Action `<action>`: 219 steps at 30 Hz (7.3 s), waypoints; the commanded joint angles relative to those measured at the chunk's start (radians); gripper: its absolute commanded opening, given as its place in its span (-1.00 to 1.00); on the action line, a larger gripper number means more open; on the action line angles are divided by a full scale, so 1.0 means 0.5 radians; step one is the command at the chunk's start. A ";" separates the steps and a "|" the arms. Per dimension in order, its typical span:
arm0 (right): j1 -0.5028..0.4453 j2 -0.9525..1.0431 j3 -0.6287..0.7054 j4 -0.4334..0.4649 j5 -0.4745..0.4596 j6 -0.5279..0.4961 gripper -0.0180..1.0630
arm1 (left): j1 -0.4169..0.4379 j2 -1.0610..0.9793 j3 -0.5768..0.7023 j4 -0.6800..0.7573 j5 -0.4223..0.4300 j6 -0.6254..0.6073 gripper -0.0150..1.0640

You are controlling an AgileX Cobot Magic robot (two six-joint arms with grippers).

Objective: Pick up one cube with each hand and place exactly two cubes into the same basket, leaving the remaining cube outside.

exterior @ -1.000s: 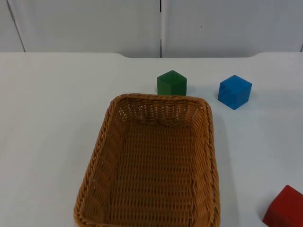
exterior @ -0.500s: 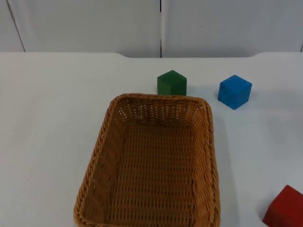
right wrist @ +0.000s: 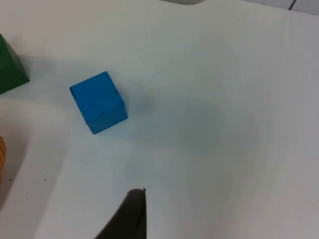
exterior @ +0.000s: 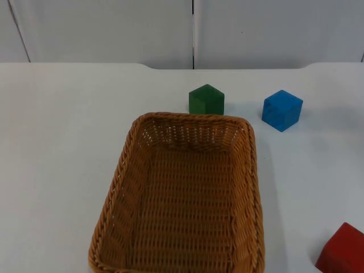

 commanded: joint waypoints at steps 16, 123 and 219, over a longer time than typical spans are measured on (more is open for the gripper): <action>0.040 0.627 -0.427 0.295 0.136 -0.452 0.93 | -0.253 0.670 -0.555 -0.049 0.009 0.115 0.97; 0.293 1.714 -0.829 0.837 -0.515 -1.378 -0.52 | -0.693 2.137 -1.538 -0.687 -0.339 1.095 0.47; 0.543 0.590 -0.829 0.780 0.132 -0.868 -0.97 | -0.689 1.102 -1.534 0.132 1.066 -0.176 -0.98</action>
